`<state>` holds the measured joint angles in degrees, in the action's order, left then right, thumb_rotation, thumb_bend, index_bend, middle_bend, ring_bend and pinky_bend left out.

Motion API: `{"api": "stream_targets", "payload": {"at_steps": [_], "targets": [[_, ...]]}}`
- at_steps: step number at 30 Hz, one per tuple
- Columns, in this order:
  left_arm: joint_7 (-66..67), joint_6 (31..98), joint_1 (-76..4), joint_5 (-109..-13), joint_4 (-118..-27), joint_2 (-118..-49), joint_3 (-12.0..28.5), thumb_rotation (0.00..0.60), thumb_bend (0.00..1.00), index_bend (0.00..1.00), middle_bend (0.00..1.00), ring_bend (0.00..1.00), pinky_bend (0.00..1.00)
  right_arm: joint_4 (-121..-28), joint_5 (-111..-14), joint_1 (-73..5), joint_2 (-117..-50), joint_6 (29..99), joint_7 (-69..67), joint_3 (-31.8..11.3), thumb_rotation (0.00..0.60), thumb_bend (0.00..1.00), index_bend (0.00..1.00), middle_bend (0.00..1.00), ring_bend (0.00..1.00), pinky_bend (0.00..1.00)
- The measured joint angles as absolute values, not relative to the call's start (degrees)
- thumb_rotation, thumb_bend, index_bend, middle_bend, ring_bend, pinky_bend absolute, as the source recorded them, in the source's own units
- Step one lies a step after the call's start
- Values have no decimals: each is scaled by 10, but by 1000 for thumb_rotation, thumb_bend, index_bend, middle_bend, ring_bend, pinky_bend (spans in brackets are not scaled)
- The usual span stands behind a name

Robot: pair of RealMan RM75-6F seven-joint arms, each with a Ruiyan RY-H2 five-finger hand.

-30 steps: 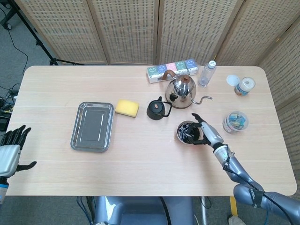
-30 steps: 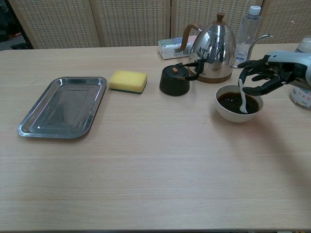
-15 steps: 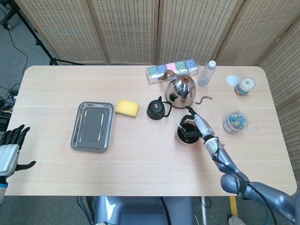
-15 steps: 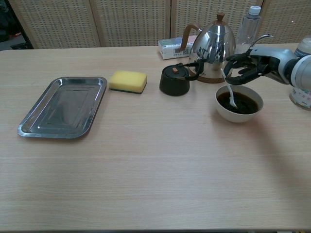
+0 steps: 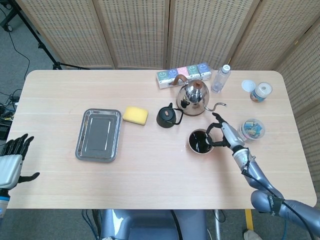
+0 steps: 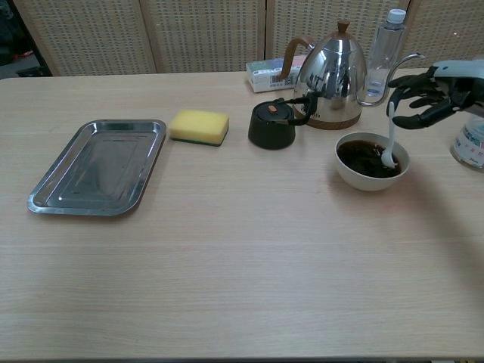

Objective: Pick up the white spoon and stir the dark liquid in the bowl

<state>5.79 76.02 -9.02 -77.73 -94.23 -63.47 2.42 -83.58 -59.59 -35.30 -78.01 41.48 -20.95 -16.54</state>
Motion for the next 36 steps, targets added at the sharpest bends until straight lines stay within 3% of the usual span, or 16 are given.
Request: {"api": "stream_targets", "payload": {"at_steps": [6, 16, 27, 28, 30, 32, 34, 36], "targets": [[56, 760, -90, -778, -942, -634, 24, 600, 0, 0, 0, 0, 0, -852, -607, -352, -781, 410, -208, -155, 600, 646, 597, 0, 0, 38], [47, 761, -89, -780, -942, -630, 24, 600, 0, 0, 0, 0, 0, -799, -591, -373, -833, 413, -213, -172, 600, 618, 588, 0, 0, 38], [47, 764, -88, -786, -946, -630, 21, 600, 0, 0, 0, 0, 0, -808, -578, -361, -815, 433, -201, -173, 600, 557, 553, 0, 0, 38], [47, 764, -87, -787, -947, -630, 21, 600, 0, 0, 0, 0, 0, -811, -576, -360, -811, 433, -199, -173, 600, 523, 524, 0, 0, 38], [47, 764, -87, -787, -947, -630, 20, 600, 0, 0, 0, 0, 0, -818, -575, -358, -803, 431, -197, -171, 600, 329, 406, 0, 0, 38], [47, 764, -87, -789, -948, -630, 20, 600, 0, 0, 0, 0, 0, -831, -577, -355, -789, 423, -197, -167, 600, 62, 257, 0, 0, 38], [47, 765, -86, -790, -950, -630, 19, 600, 0, 0, 0, 0, 0, -848, -582, -351, -774, 419, -197, -164, 600, 0, 173, 0, 0, 38], [47, 767, -86, -790, -950, -629, 19, 600, 0, 0, 0, 0, 0, -863, -588, -347, -763, 421, -197, -163, 600, 0, 129, 0, 0, 38]]}}
